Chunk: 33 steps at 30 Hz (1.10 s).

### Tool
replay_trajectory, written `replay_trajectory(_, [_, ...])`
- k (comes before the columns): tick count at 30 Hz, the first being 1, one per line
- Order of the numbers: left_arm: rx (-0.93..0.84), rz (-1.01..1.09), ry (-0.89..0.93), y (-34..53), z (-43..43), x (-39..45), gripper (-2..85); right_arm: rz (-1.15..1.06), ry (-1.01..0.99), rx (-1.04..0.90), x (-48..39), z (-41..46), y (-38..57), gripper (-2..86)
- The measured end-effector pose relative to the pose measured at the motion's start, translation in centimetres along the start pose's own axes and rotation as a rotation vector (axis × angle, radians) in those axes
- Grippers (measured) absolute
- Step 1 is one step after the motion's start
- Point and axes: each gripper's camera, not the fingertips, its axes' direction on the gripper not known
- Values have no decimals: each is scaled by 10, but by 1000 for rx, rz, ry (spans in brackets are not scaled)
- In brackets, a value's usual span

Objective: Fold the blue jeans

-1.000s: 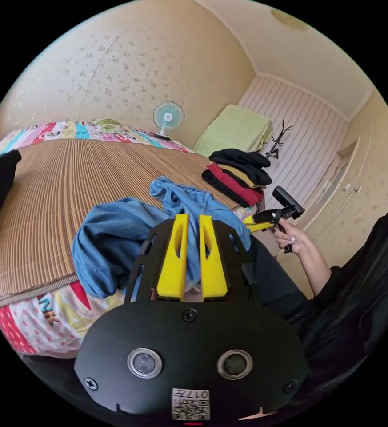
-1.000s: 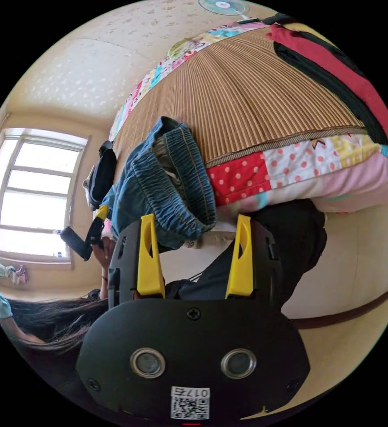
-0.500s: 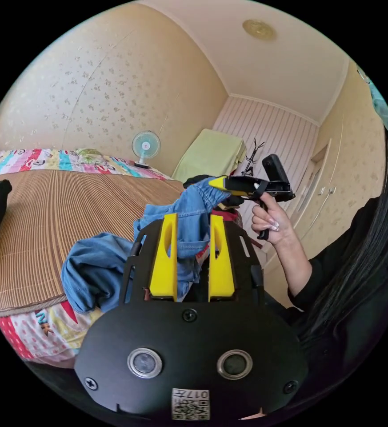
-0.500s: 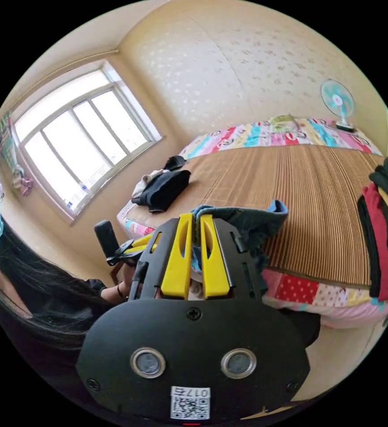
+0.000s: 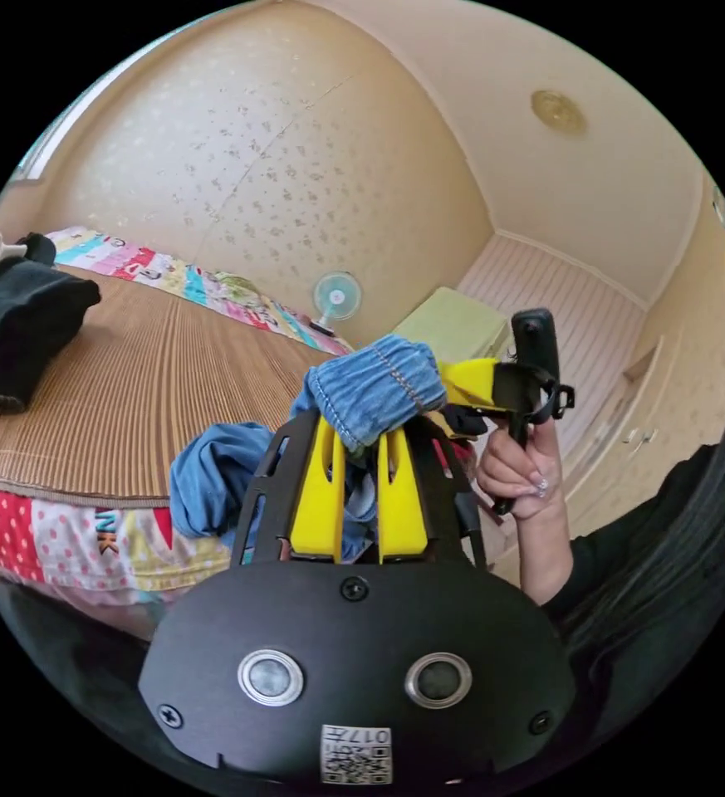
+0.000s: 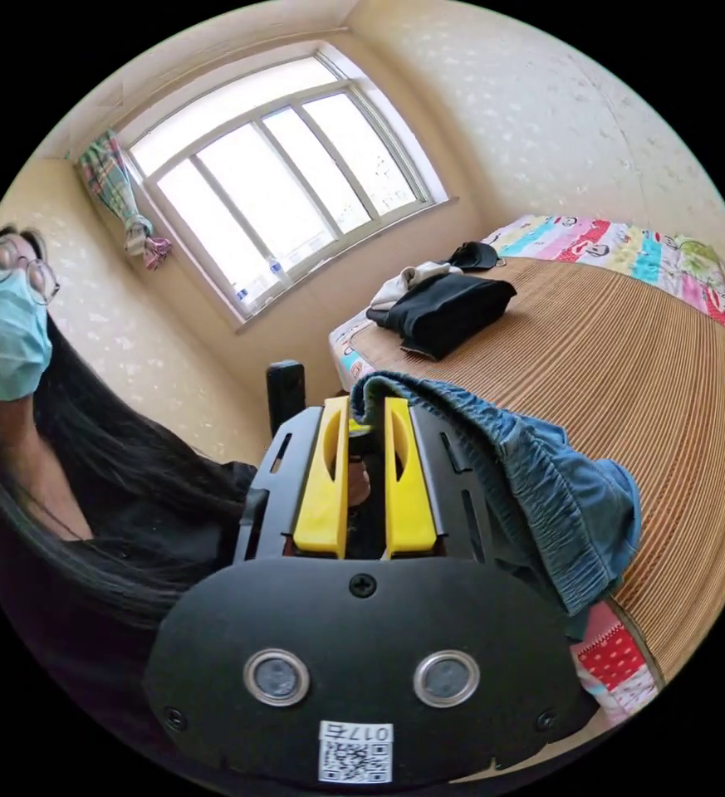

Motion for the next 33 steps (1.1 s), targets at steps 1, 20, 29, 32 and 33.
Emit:
replay_trajectory(1, [8, -12, -6, 0, -1, -4, 62, 13, -5, 23, 5, -9, 8, 59])
replay_trajectory(20, [112, -128, -109, -8, -32, -63, 60, -202, 865, -218, 87, 131, 53, 167])
replay_trajectory(29, [-6, 19, -11, -53, -75, -44, 52, -246, 297, 195, 66, 36, -46, 9])
replay_trajectory(32, [-4, 137, -17, -76, -90, -7, 50, -270, 208, 302, 55, -14, -55, 11])
replay_trajectory(33, [7, 188, 5, -85, -95, 9, 49, -270, 215, 292, 52, -22, -54, 16])
